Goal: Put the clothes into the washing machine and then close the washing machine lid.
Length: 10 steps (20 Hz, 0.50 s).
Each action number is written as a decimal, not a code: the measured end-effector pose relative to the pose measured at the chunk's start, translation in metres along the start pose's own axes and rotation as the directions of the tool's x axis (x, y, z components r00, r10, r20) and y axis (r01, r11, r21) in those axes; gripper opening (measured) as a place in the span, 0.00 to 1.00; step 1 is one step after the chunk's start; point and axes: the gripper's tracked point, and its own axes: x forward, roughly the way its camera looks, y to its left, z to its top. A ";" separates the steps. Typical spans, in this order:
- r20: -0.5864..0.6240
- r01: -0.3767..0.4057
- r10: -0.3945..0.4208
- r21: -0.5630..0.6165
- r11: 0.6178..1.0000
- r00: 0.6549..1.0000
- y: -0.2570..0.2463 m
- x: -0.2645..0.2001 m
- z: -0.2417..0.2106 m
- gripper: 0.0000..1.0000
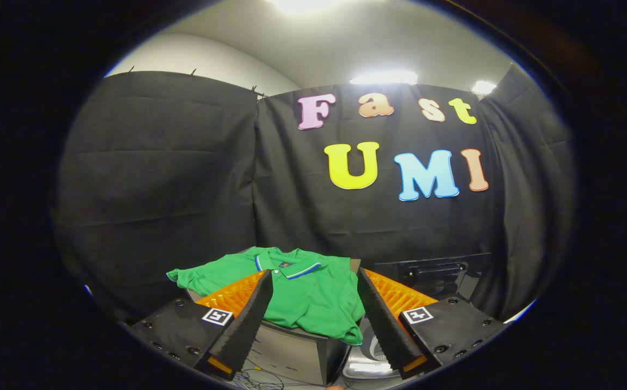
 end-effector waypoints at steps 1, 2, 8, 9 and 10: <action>-0.011 -0.010 0.010 -0.009 1.000 1.000 0.007 0.008 -0.001 0.98; -0.018 -0.018 0.018 -0.013 1.000 1.000 0.013 0.017 -0.002 0.98; -0.053 -0.032 0.031 -0.020 0.999 0.998 0.040 0.067 -0.003 0.98; -0.066 -0.032 0.031 -0.015 0.999 0.997 0.043 0.075 -0.005 0.98; -0.080 -0.032 0.031 -0.008 0.999 0.996 0.047 0.083 -0.007 0.98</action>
